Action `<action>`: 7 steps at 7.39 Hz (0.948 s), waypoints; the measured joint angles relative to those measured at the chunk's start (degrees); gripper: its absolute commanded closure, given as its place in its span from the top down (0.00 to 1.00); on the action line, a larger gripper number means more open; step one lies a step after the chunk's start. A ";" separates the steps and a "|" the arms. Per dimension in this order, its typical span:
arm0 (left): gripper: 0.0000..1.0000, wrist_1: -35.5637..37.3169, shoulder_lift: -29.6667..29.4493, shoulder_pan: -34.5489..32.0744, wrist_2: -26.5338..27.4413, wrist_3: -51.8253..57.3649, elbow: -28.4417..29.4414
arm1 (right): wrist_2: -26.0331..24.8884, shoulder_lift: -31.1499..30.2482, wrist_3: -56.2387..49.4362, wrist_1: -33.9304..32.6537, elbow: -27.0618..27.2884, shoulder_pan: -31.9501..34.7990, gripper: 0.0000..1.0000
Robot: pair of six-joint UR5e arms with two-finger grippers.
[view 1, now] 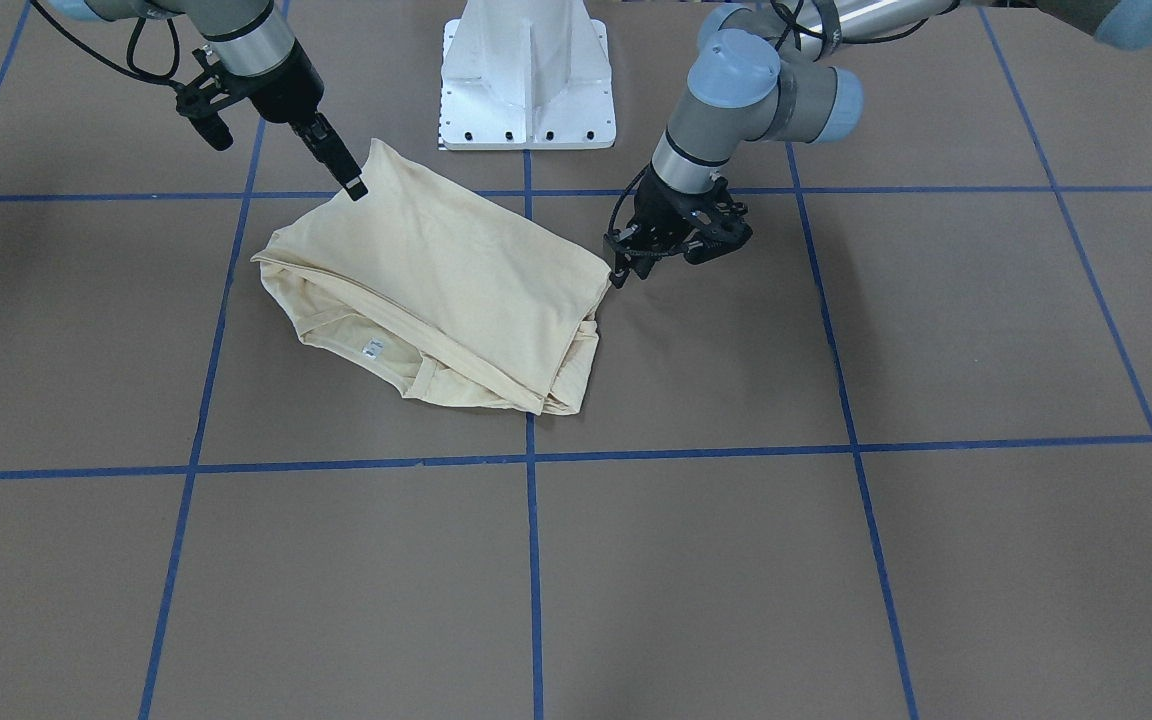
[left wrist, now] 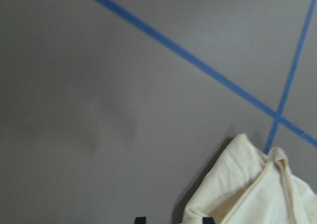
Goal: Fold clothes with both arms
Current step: 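Move both grippers to the shirt's opposite side edges and grasp them, then pull the shirt edge away from the robot with the left gripper while the right holds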
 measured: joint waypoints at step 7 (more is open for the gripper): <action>0.11 0.50 -1.43 1.45 0.60 0.41 2.12 | 0.67 6.65 -2.03 -6.80 -3.61 1.86 1.00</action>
